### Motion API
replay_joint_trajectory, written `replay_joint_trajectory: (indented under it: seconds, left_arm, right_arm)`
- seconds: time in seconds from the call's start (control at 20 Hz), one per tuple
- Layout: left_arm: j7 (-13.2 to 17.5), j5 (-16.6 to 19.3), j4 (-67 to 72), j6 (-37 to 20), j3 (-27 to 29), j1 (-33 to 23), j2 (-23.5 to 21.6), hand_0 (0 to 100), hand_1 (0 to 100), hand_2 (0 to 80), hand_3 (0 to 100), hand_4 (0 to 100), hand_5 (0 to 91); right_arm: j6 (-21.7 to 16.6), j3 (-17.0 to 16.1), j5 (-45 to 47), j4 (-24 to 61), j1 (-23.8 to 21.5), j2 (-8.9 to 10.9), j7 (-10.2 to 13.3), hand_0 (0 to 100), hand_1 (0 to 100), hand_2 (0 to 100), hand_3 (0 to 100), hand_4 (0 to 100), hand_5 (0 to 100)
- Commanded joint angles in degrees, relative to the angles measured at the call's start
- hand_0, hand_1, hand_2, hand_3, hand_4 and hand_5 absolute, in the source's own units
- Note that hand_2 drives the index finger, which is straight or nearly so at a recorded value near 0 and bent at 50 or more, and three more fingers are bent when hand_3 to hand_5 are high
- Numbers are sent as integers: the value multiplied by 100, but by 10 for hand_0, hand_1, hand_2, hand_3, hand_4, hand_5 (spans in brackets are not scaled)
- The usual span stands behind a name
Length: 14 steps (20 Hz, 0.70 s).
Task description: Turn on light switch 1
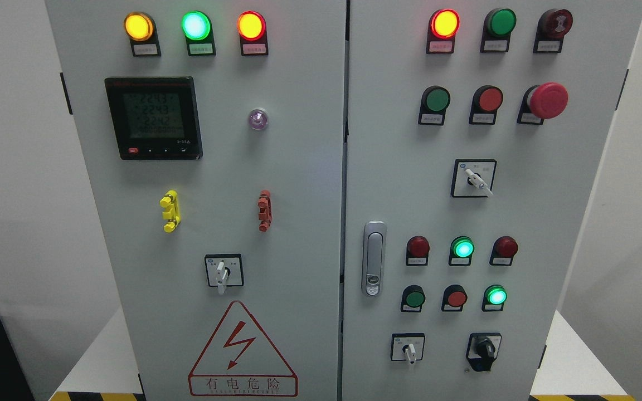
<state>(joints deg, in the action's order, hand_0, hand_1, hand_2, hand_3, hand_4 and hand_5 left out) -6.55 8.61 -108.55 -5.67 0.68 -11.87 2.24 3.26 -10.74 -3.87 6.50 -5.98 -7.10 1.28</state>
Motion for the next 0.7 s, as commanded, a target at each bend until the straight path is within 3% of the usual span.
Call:
replay_joint_trajectory:
  seconds: [0.0,0.3,0.65]
  left_arm:
    - [-284,88,-500,381,-331,325,198,76,493,531,811,846,718]
    - [-1040,88,-509,1083,-674,782,286,65,514,535,824,857,747]
    - [-1295,71,-500,1462,-921,1203,347,68,539,543,838,869,763]
  right_arm:
    - [-1,2,0,0,0,-2,-5,0,0,0,0,0,0]
    - [-1,2,0,0,0,-2,-5,0,0,0,0,0,0]
    - [-1,2,0,0,0,-2,-5,0,0,0,0,0,0]
